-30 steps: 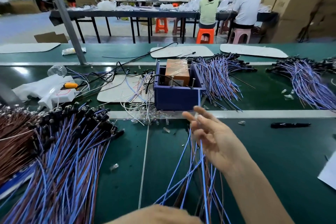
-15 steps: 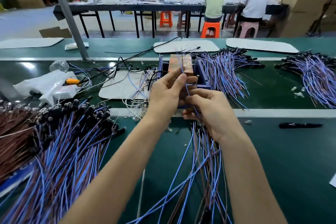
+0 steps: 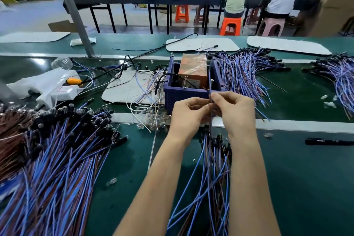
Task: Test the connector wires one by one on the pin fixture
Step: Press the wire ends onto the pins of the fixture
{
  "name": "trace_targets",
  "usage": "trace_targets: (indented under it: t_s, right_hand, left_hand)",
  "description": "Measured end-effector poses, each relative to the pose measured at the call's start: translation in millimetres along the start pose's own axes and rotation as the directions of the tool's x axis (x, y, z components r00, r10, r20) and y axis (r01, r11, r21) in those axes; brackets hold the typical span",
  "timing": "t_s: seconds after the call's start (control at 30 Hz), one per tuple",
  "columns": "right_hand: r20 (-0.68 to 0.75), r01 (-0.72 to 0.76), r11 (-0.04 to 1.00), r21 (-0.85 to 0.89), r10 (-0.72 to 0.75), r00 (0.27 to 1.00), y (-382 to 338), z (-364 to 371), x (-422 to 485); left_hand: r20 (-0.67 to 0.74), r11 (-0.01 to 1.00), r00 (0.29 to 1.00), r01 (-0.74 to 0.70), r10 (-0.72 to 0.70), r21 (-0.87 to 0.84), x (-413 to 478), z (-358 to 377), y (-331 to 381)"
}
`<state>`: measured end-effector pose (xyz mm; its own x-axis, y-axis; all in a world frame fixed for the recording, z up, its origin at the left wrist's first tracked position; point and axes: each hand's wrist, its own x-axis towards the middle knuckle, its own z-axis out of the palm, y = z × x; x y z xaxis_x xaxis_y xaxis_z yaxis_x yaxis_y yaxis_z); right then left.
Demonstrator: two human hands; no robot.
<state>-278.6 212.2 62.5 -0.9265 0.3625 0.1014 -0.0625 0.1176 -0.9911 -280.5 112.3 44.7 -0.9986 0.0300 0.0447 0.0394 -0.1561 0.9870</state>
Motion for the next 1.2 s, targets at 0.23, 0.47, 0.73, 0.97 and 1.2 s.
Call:
trace_targets:
  t_s: [0.23, 0.47, 0.73, 0.97, 1.2]
  right_hand:
    - [-0.039, 0.032, 0.999, -0.024, -0.033, 0.999, 10.4, 3.9, 6.2]
    - [-0.101, 0.043, 0.991, -0.128, -0.056, 0.993, 16.4, 5.3, 5.9]
    - [-0.052, 0.005, 0.972, -0.234, -0.017, 0.998, 24.9, 5.3, 8.2]
    - [-0.021, -0.002, 0.974, -0.228, -0.003, 1.000, 26.5, 6.3, 9.5]
    - [0.003, -0.029, 0.982, -0.188, 0.030, 1.000, 25.1, 4.3, 9.5]
  left_hand:
    - [-0.051, 1.000, 0.999, 0.008, -0.008, 0.006, 4.2, -3.5, -7.4]
    - [-0.175, 0.942, 0.982, -0.012, 0.075, 0.335, 12.4, -25.6, -15.2]
    - [-0.193, 0.825, 0.963, -0.048, 0.188, 0.563, 14.0, -33.4, -16.7]
    - [-0.215, 0.821, 0.953, -0.057, 0.215, 0.568, 15.8, -35.8, -16.7]
    - [-0.239, 0.837, 0.952, -0.030, 0.190, 0.547, 15.3, -37.2, -15.2]
